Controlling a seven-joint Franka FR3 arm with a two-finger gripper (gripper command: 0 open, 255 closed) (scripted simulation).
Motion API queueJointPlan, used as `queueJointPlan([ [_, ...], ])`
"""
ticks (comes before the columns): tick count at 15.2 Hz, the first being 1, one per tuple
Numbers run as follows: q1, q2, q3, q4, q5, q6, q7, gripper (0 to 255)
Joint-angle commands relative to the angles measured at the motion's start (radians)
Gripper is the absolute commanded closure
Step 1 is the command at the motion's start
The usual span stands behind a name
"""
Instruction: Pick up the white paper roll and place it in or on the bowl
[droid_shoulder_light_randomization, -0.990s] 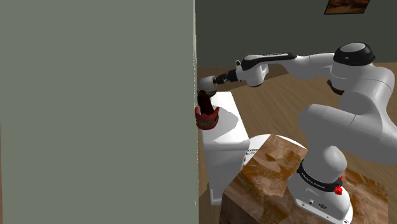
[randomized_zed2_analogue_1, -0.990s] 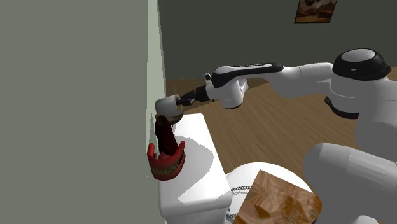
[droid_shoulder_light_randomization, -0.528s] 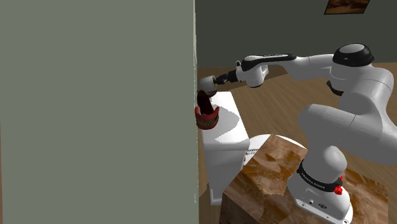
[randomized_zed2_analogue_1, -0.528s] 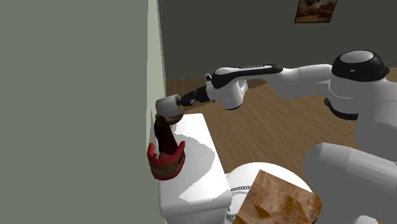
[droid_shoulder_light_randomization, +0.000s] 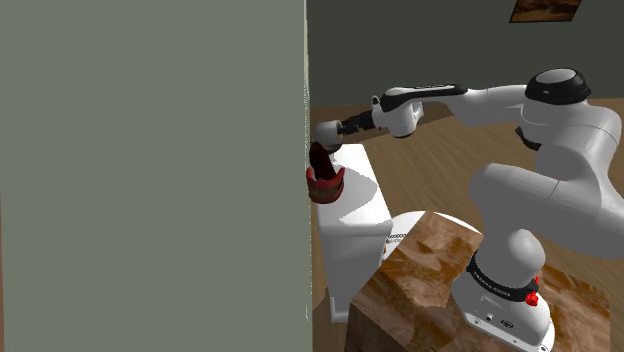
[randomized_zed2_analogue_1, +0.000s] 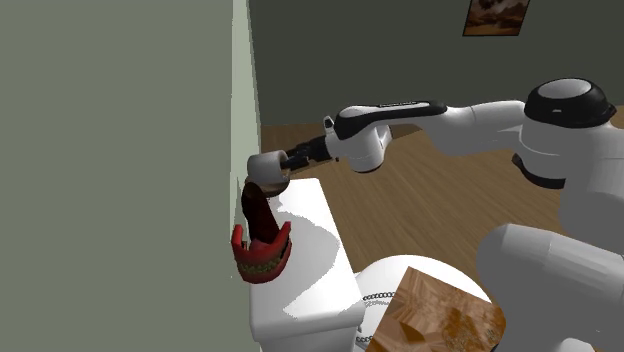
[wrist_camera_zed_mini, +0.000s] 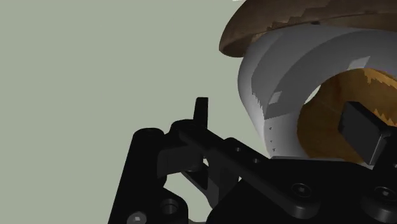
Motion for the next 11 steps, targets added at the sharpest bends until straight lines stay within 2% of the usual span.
queueJointPlan([
  [1,-0.059,0.012,0.019,-0.039,0.0,-0.017,-0.001,0],
  [3,-0.129,0.026,0.042,-0.08,0.001,-0.044,-0.001,0],
  [11,-0.129,0.026,0.042,-0.08,0.001,-0.044,-0.001,0],
])
